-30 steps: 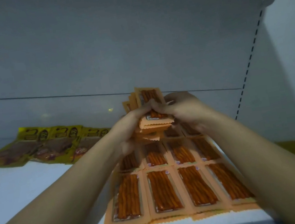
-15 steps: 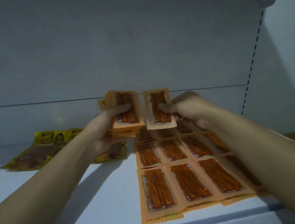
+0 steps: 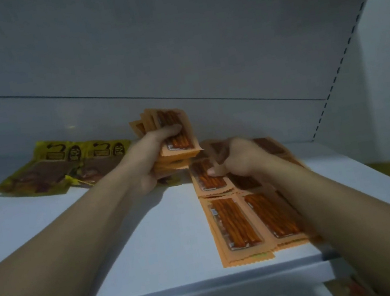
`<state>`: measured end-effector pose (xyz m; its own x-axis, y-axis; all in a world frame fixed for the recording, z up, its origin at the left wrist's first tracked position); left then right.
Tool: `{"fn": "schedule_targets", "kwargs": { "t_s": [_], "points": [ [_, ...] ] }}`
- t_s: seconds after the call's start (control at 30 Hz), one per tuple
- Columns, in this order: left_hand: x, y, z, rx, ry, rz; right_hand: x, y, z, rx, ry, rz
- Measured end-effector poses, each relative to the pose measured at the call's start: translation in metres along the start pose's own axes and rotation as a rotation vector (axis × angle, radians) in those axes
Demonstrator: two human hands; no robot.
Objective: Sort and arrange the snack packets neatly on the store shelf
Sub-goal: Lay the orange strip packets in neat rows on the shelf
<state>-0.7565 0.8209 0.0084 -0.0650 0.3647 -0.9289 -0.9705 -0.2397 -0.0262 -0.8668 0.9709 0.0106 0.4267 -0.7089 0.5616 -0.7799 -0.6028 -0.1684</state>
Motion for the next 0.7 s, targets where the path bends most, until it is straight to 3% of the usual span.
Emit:
{"fn": "schedule_targets", "kwargs": {
  "t_s": [0.13,0.37,0.53,0.6,0.7],
  "points": [
    [0.004,0.002,0.000,0.035,-0.018,-0.017,0.004,-0.001,0.003,-0.072,-0.188,0.072],
    [0.007,0.003,-0.001,0.050,-0.024,-0.044,0.002,-0.006,0.002,-0.083,-0.247,0.096],
    [0.006,-0.002,0.001,0.081,-0.061,-0.044,0.015,-0.024,-0.028,-0.442,0.207,-0.108],
    [0.004,-0.004,0.004,0.119,-0.081,-0.046,0.032,-0.035,-0.031,-0.314,0.344,-0.154],
    [0.004,-0.006,0.010,0.215,-0.093,-0.047,0.052,-0.044,-0.027,-0.117,0.291,-0.148]
  ]
}}
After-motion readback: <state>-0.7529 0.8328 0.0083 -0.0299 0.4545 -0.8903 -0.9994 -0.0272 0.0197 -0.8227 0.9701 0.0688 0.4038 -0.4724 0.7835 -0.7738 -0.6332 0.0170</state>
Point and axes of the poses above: each hand's wrist, its own y-axis towards the middle knuckle, its own z-axis out of the palm, x = y × z, the point moved 2 cm from there along y, towards the middle knuckle, and after that the axes turned 12 degrees about x, right-handed, at the moved point
